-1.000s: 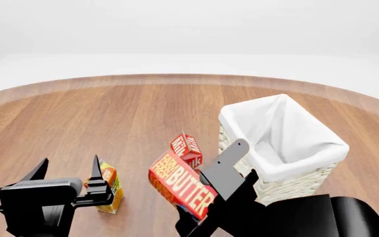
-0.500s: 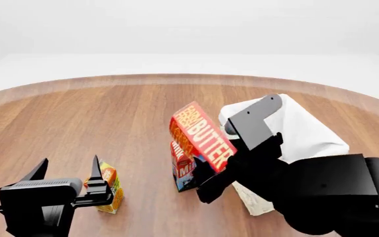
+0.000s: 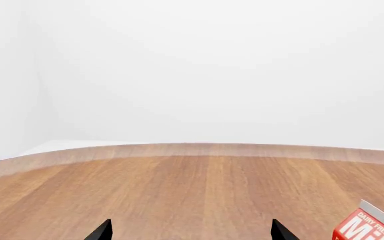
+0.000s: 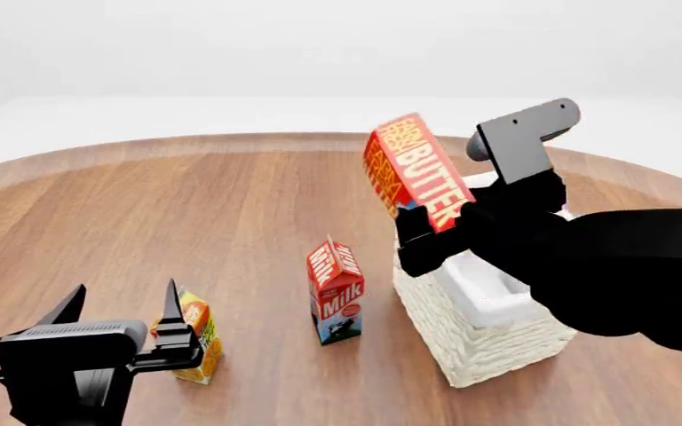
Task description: Pick up the cream cheese box and the butter, and put them in the basket.
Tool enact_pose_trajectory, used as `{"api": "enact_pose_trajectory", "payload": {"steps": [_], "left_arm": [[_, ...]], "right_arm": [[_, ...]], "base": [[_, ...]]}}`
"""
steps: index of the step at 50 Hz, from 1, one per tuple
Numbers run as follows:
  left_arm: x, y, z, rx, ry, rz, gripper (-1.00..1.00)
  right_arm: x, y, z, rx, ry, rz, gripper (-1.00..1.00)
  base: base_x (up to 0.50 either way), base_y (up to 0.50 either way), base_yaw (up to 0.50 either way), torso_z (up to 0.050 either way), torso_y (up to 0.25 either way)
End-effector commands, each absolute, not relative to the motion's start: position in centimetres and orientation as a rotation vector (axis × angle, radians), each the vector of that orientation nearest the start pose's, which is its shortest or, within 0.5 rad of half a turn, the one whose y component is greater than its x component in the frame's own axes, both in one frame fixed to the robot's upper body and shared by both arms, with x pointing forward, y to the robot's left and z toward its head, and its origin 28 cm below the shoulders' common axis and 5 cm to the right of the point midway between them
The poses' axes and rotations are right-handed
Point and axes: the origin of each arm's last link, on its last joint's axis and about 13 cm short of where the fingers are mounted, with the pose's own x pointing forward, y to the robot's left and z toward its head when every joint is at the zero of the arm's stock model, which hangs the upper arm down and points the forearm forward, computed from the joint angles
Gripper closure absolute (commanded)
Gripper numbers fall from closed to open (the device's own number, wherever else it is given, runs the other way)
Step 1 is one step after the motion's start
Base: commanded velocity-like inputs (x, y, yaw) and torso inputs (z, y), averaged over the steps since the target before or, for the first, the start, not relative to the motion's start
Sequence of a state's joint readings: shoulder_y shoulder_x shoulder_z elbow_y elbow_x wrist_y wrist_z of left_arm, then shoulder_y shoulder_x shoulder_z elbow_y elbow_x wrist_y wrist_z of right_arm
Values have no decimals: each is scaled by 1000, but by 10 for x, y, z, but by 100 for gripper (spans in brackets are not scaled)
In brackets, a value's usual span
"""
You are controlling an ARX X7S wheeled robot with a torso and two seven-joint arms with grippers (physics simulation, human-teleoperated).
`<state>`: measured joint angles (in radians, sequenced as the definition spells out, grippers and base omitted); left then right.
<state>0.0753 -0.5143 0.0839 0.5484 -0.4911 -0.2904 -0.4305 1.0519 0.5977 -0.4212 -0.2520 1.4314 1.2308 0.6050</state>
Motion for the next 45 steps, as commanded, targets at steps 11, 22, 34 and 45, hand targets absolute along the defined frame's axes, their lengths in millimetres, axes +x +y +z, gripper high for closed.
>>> {"api": "enact_pose_trajectory", "payload": {"steps": [11, 22, 34, 45], "left_arm": [[183, 257, 103, 19, -85, 100, -100], [183, 257, 103, 18, -84, 102, -100], [183, 257, 103, 20, -84, 102, -100], [183, 257, 102, 21, -81, 101, -100]], "right_arm": [[301, -147, 256, -119, 348, 191, 100], [320, -163, 240, -119, 401, 93, 100], [324, -175, 225, -129, 447, 33, 100], [323, -176, 223, -151, 469, 26, 100]], "base": [[0, 0, 0, 1, 1], [0, 0, 0, 0, 1], [0, 0, 0, 1, 2], [0, 0, 0, 0, 1]]}}
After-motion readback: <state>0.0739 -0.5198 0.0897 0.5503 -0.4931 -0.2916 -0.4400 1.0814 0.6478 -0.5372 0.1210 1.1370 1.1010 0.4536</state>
